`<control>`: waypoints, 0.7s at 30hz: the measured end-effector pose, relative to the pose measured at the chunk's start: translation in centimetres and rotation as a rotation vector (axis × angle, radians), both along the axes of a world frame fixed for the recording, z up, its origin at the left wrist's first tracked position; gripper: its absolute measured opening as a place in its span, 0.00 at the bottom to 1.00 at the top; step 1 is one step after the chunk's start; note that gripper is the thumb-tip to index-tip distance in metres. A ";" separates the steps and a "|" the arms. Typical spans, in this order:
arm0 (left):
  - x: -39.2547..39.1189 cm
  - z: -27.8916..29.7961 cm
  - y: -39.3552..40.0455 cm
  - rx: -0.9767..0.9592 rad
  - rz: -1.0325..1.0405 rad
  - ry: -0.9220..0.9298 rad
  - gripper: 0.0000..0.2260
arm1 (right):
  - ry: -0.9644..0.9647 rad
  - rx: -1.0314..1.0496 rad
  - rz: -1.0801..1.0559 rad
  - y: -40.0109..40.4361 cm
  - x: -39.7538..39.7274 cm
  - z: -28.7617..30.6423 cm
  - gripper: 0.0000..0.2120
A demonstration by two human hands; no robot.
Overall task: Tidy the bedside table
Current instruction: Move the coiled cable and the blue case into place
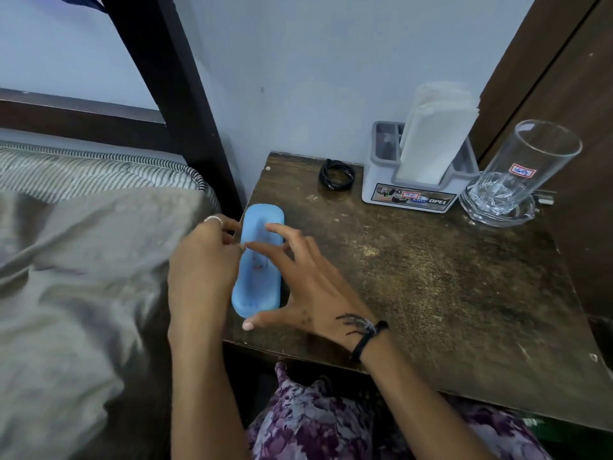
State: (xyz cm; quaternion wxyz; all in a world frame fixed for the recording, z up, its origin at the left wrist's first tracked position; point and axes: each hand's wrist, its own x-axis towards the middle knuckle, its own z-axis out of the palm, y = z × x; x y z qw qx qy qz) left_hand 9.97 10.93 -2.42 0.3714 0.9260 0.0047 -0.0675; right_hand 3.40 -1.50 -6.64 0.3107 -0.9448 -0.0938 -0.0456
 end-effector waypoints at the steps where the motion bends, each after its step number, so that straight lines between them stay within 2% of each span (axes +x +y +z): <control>1: 0.1 -0.4 0.1 -0.009 -0.015 0.043 0.10 | -0.004 -0.014 -0.016 0.1 -0.1 -0.2 0.41; 3: 0.5 -1.1 -0.1 -0.016 -0.023 0.061 0.11 | -0.006 0.016 -0.052 0.1 0.2 -0.6 0.39; 6: 0.9 -1.7 -1.4 -0.027 -0.007 -0.051 0.12 | -0.067 0.038 -0.126 -0.3 1.3 -1.2 0.36; 12: 1.0 -2.8 -3.9 -0.301 0.124 -0.211 0.08 | -0.162 0.115 -0.320 -1.3 4.2 -1.7 0.29; 16: 2.1 -4.4 -4.3 -0.371 0.051 -0.185 0.10 | -0.204 0.206 -0.414 -1.6 6.3 -2.7 0.20; 21: 3.2 -5.1 -5.0 -0.390 -0.036 -0.234 0.17 | -0.240 0.272 -0.427 -1.6 7.3 -3.5 0.19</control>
